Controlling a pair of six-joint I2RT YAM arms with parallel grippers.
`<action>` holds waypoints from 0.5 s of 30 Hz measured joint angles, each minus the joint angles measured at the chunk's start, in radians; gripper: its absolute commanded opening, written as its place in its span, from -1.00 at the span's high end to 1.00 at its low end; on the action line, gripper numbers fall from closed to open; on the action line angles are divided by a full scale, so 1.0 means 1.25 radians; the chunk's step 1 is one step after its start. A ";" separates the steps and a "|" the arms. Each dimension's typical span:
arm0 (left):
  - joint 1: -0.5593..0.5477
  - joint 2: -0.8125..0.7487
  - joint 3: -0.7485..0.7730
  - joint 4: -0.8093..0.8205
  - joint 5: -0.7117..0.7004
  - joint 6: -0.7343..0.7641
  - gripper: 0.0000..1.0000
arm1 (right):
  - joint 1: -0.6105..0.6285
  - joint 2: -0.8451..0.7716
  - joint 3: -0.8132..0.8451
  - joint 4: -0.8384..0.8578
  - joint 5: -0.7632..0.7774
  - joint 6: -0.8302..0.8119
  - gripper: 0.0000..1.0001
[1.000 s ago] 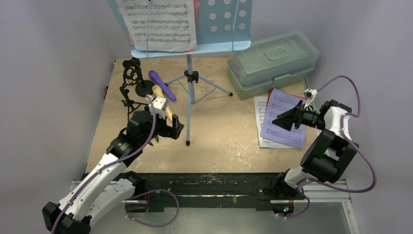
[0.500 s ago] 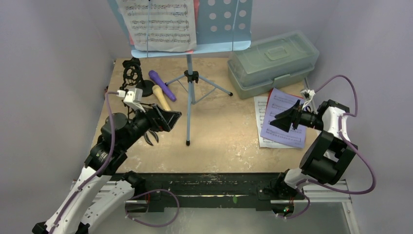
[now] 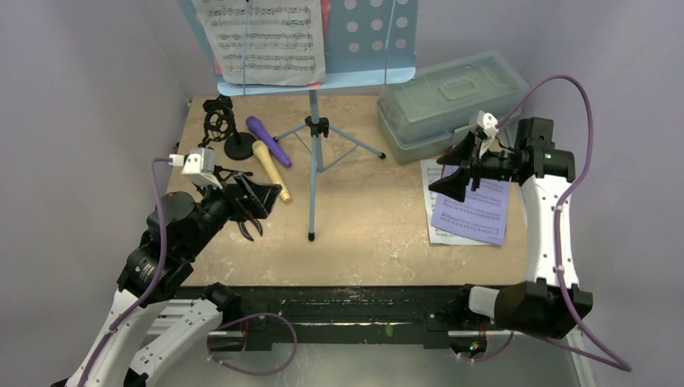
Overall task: Pack up the instrument practice props
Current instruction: Pick up the sheet music from the music stand.
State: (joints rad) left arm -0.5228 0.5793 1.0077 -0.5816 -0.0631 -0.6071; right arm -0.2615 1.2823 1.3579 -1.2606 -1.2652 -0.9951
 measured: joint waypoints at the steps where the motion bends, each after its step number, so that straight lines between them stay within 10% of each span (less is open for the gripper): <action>1: 0.000 -0.004 -0.002 -0.013 -0.012 0.005 -1.00 | 0.019 -0.022 0.022 0.038 0.015 0.052 -0.75; 15: 0.000 -0.002 -0.143 -0.052 -0.121 0.107 -1.00 | 0.400 -0.034 0.330 0.327 0.143 0.465 -0.80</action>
State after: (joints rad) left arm -0.5228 0.5762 0.8295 -0.6468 -0.2142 -0.4732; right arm 0.2386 1.2400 1.7699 -0.8513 -1.0870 -0.4137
